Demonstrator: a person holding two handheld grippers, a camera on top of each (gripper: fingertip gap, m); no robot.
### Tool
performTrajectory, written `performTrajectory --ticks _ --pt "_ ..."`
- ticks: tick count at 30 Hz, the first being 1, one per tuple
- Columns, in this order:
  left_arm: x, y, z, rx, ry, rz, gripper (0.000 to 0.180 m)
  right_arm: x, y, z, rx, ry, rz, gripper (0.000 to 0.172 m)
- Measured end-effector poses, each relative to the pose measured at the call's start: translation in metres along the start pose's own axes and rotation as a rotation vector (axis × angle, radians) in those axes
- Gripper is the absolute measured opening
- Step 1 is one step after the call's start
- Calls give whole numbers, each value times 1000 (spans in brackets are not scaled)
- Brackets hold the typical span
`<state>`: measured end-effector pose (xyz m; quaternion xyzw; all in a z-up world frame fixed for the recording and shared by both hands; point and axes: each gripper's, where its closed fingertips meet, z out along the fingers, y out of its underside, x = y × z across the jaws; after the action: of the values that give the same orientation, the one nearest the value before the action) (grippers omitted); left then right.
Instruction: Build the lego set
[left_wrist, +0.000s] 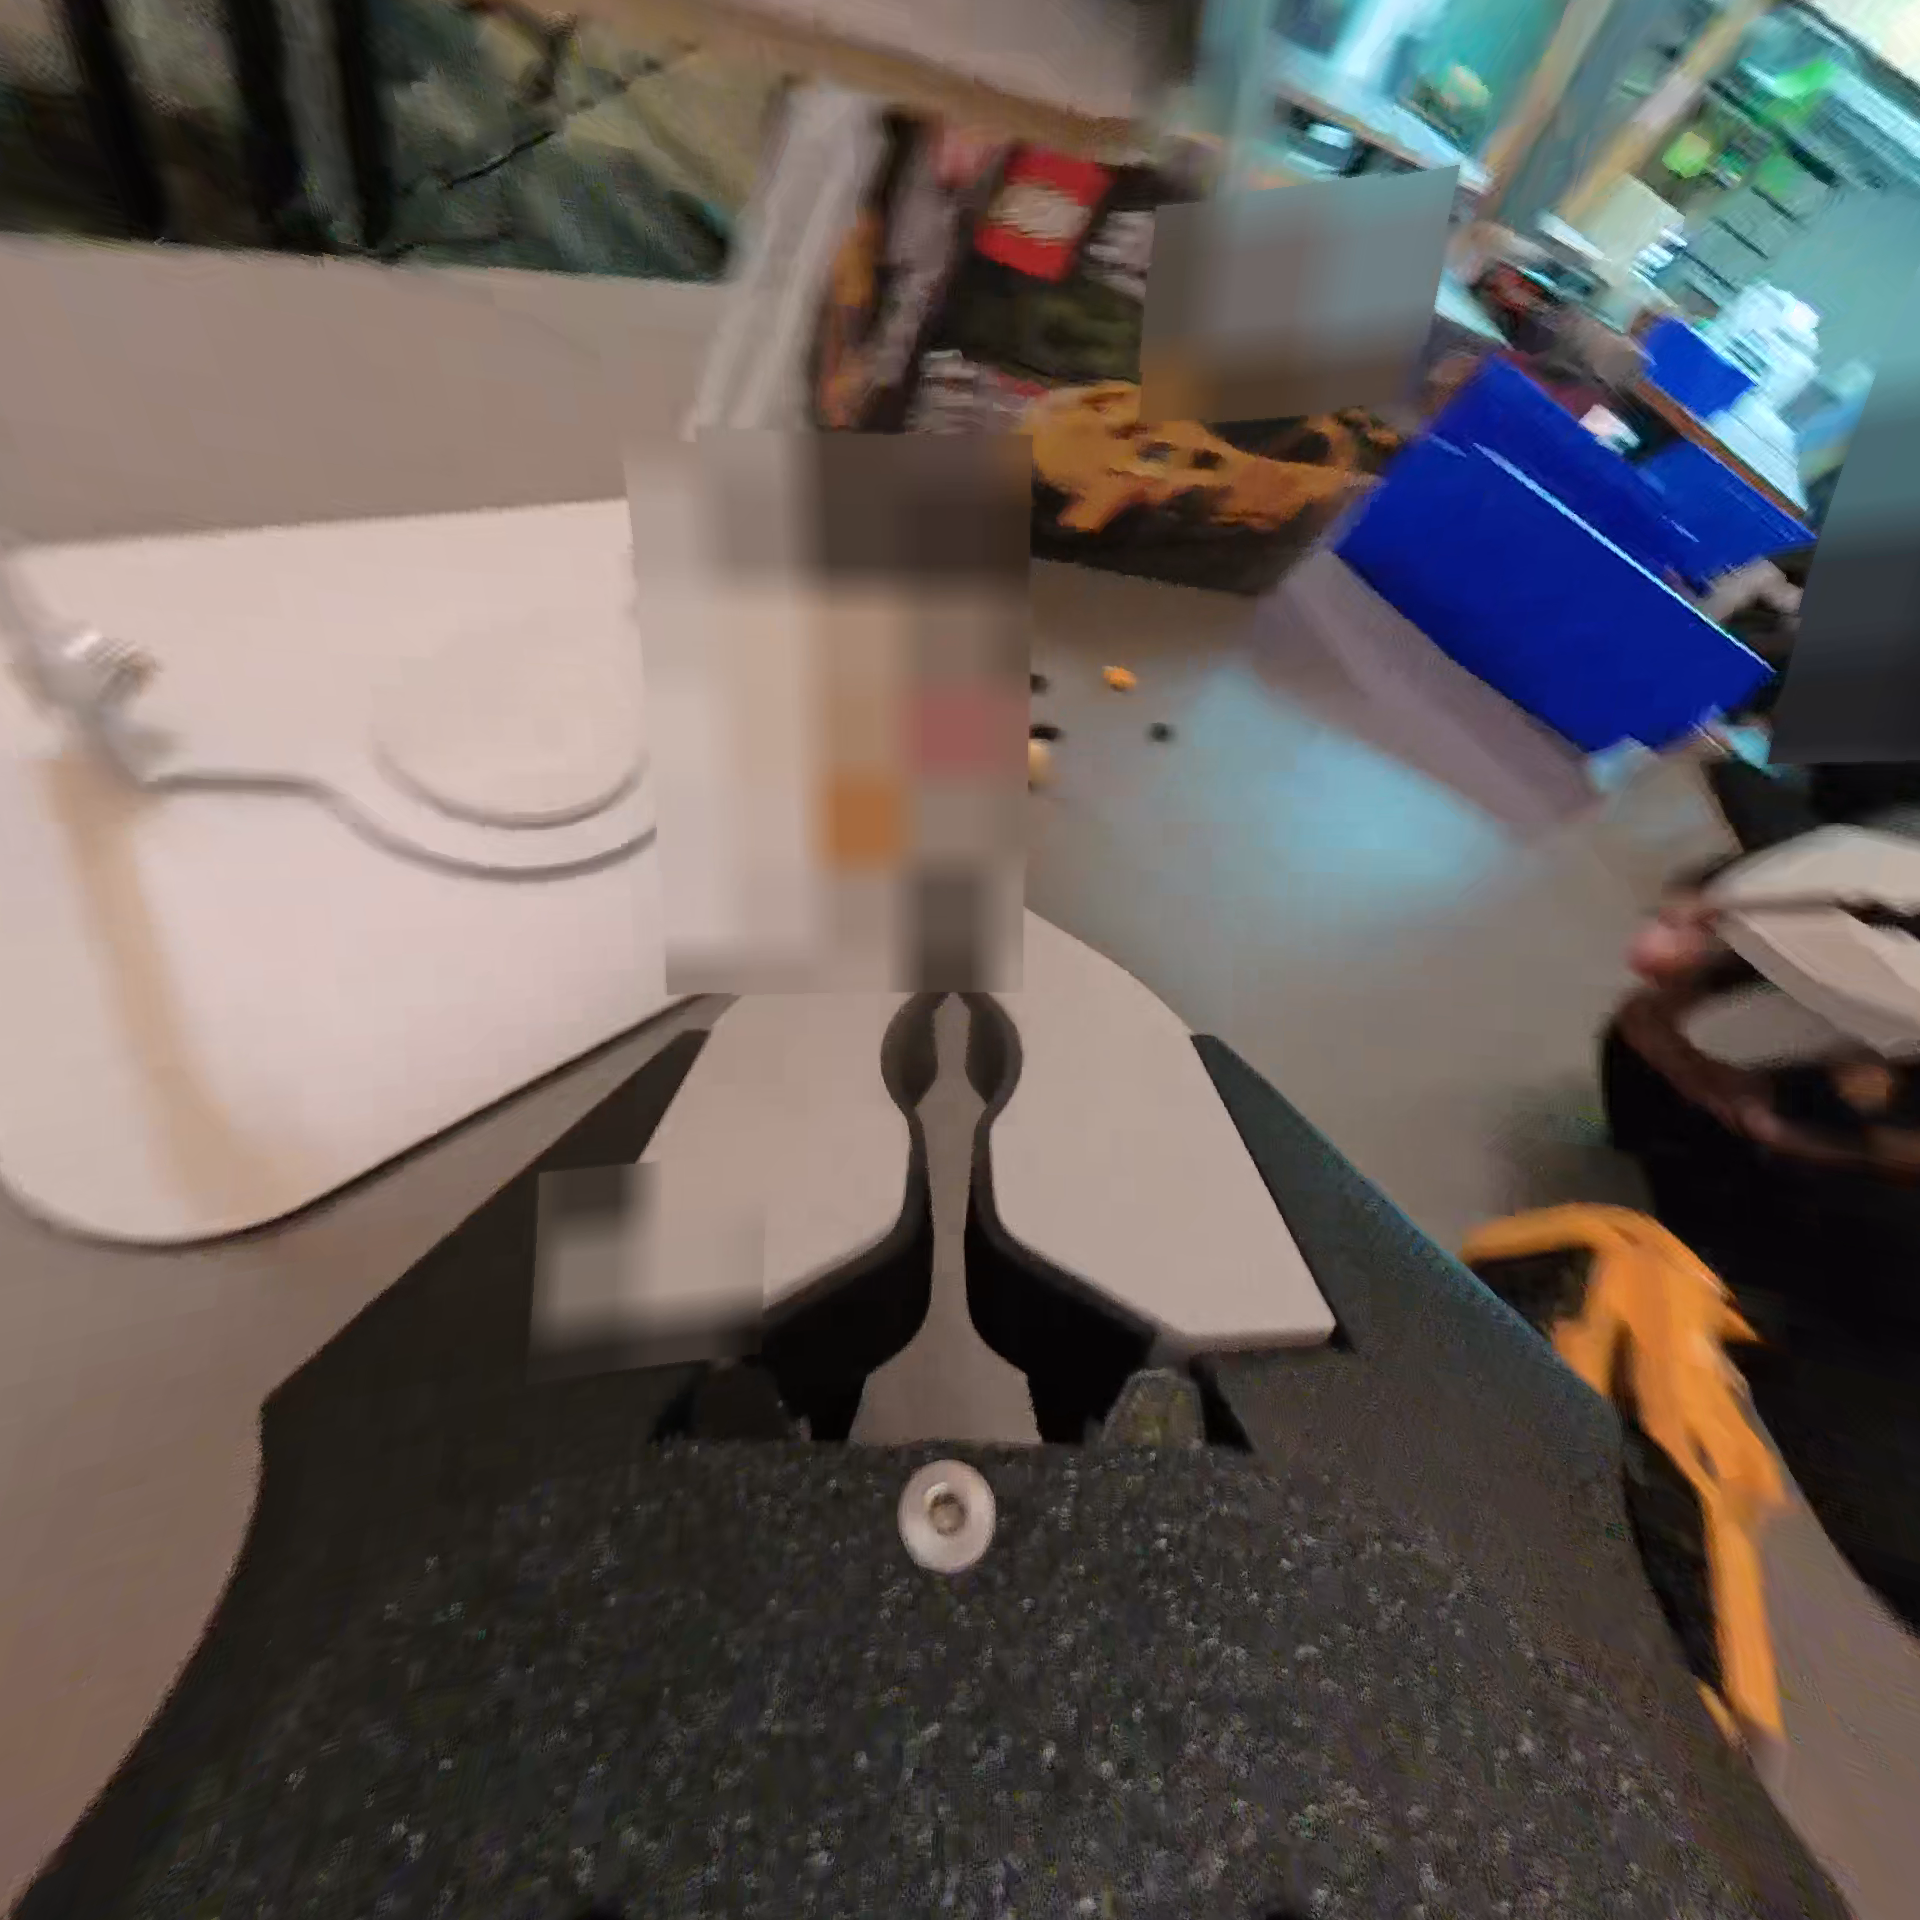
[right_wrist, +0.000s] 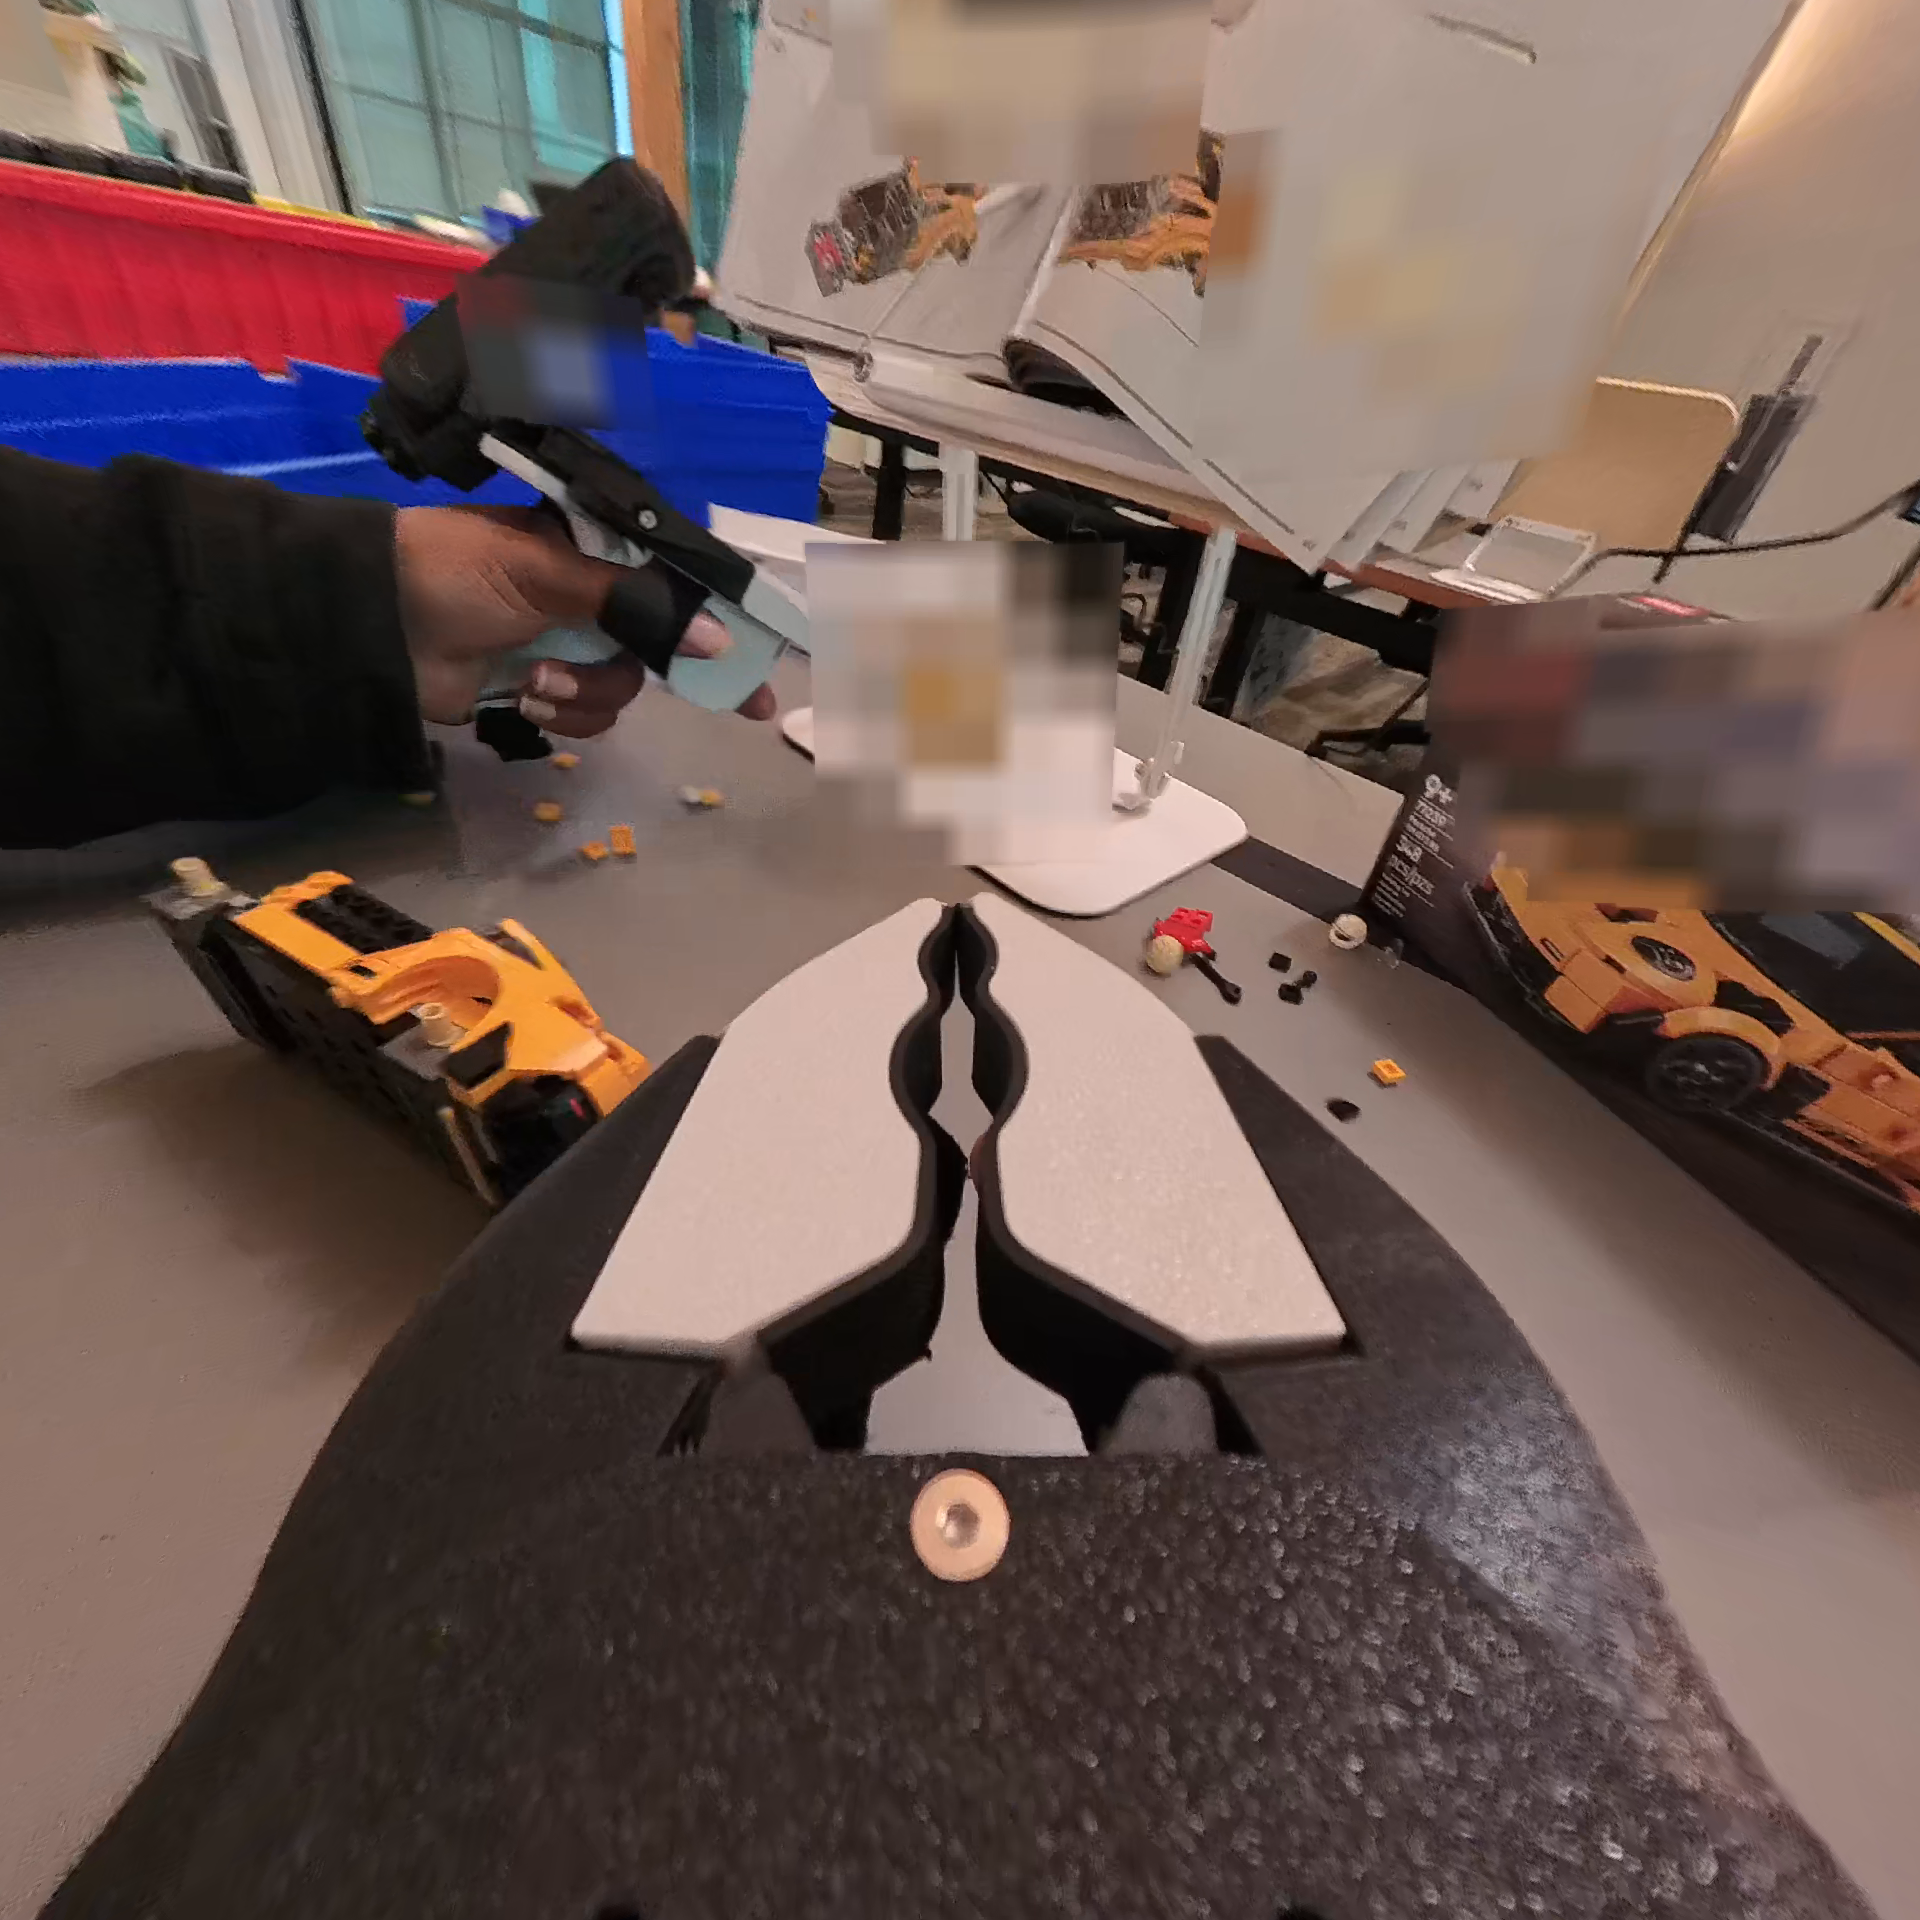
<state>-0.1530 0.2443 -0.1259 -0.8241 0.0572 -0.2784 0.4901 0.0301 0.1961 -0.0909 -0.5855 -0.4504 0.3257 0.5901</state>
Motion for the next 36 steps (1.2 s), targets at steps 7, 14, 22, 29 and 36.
performTrajectory --ticks 7,14,22,29,36 --pt "115 21 -57 -57 217 414 0 -32 -28 -3 79 -212 51 22" --pt "168 42 -104 -57 355 489 0 -88 -63 13 54 -442 32 34" --pt "155 43 -129 49 461 281 0 -121 -60 37 12 -578 154 0" --pt "140 34 -135 183 542 119 34 -135 -71 42 -14 -687 497 0" --pt "160 34 -125 221 647 30 31 -150 -69 42 -62 -821 717 0"
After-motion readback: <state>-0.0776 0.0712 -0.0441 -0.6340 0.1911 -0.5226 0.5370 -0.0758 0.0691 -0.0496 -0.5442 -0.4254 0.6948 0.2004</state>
